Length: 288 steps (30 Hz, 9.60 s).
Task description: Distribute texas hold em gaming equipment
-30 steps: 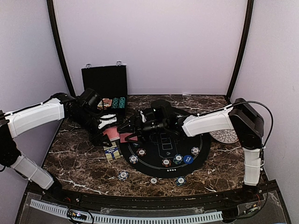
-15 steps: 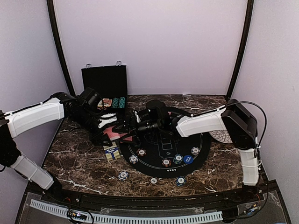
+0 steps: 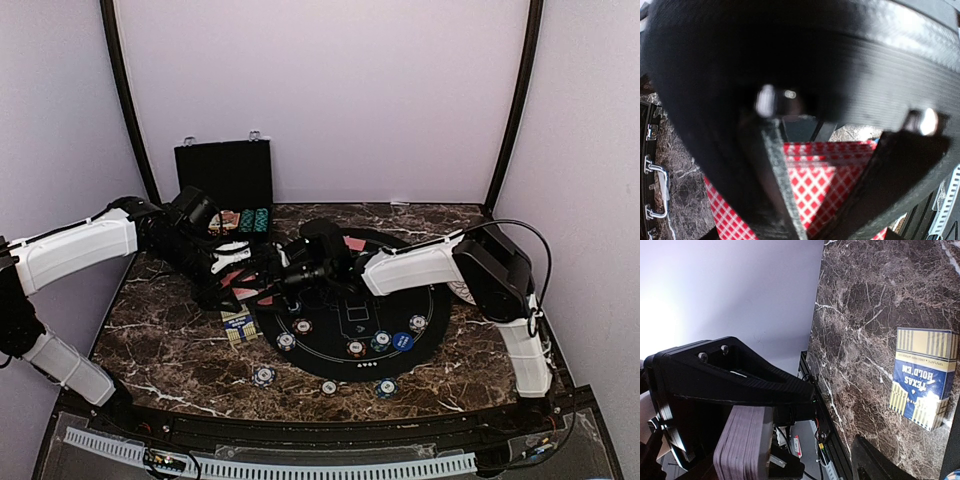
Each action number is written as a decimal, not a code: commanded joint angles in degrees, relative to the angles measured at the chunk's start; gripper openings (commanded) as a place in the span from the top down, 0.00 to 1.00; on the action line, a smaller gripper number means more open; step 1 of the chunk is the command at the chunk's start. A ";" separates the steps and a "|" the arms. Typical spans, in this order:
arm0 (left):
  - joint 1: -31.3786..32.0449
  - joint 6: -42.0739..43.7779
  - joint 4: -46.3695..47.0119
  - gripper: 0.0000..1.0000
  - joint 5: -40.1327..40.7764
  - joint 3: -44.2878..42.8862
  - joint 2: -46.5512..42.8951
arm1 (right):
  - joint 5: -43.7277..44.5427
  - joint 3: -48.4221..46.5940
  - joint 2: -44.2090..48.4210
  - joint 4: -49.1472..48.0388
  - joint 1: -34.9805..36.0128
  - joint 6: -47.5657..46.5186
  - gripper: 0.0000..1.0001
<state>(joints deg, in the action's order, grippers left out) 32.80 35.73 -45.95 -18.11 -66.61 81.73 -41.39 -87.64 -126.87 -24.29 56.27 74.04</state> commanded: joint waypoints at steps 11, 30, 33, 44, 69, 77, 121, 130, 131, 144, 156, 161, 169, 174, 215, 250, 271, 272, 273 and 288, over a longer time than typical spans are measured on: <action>0.38 0.21 -0.93 1.00 -0.55 -1.92 -0.80 | 1.68 4.35 2.93 1.76 -2.15 -2.54 0.34; 0.40 0.13 -0.86 1.00 -0.32 -1.78 -0.43 | 1.48 8.70 9.39 2.08 -3.71 -3.78 0.50; 0.43 0.13 -0.80 1.00 -0.36 -1.77 -0.29 | 1.53 9.16 10.62 0.10 -3.71 -2.44 0.51; 0.43 -0.04 -0.67 1.00 -0.46 -1.77 0.31 | 1.59 10.68 12.70 -2.84 -3.38 -0.60 0.65; 0.43 0.48 -1.40 1.00 0.56 -1.40 -0.24 | 2.43 28.59 26.41 -0.06 -9.70 -3.20 1.00; 0.46 0.57 -1.74 1.00 0.40 -1.69 0.04 | 2.39 38.50 33.83 6.69 -16.23 -8.27 1.00; 0.67 -0.02 -2.68 1.00 0.22 -2.80 0.01 | 20.68 33.36 38.50 33.24 -21.05 -25.60 0.38; 0.65 -1.15 -2.30 1.00 -0.85 -2.78 0.09 | 12.64 26.28 31.87 17.99 -9.83 -16.55 0.24; 0.66 -1.12 -2.30 1.00 -0.94 -2.76 0.05 | 11.55 25.62 30.60 14.75 -8.79 -15.15 0.23; 0.77 -1.36 -1.86 1.00 -0.67 -2.81 0.26 | 5.59 14.16 16.65 4.44 -1.36 -8.77 0.20; 0.81 -1.35 -1.77 1.00 -0.42 -2.95 0.59 | 3.31 10.80 11.46 -0.33 0.13 -6.02 0.20; 0.85 -1.32 -1.69 1.00 -0.26 -2.91 0.66 | 2.65 8.62 9.39 -1.16 0.33 -5.22 0.20; 0.87 -1.19 -1.64 1.00 -0.11 -2.75 0.88 | 1.51 5.81 6.73 -1.68 0.67 -4.29 0.20; 0.95 -1.18 -1.61 1.00 -0.19 -2.82 0.90 | 0.57 3.91 4.66 -2.42 0.73 -3.34 0.21; 0.95 -1.04 -1.99 1.00 0.04 -2.65 0.13 | 0.27 10.64 6.16 -2.26 -3.39 -3.01 0.42; 0.95 -0.44 -1.78 1.00 1.89 -1.69 0.20 | -1.50 14.67 15.76 -6.15 -5.86 -0.32 1.00; 0.95 0.04 -2.63 1.00 2.80 -1.22 -1.13 | -2.16 17.71 14.37 -2.32 -14.08 -4.17 1.00; 0.91 0.04 -2.68 1.00 2.77 -1.27 -1.14 | -2.05 16.28 12.92 -0.83 -14.04 -5.04 1.00; 0.93 0.05 -2.70 1.00 2.79 -1.32 -1.18 | -1.96 14.89 11.56 0.33 -14.00 -5.72 1.00; 0.95 0.06 -2.78 1.00 2.53 -1.02 -1.40 | 1.46 -3.58 -3.59 13.09 -12.85 -10.45 1.00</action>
<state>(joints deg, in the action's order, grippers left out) 33.76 35.35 -48.12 -15.14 -67.55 82.48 -41.39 -86.41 -128.03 -14.72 42.39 65.98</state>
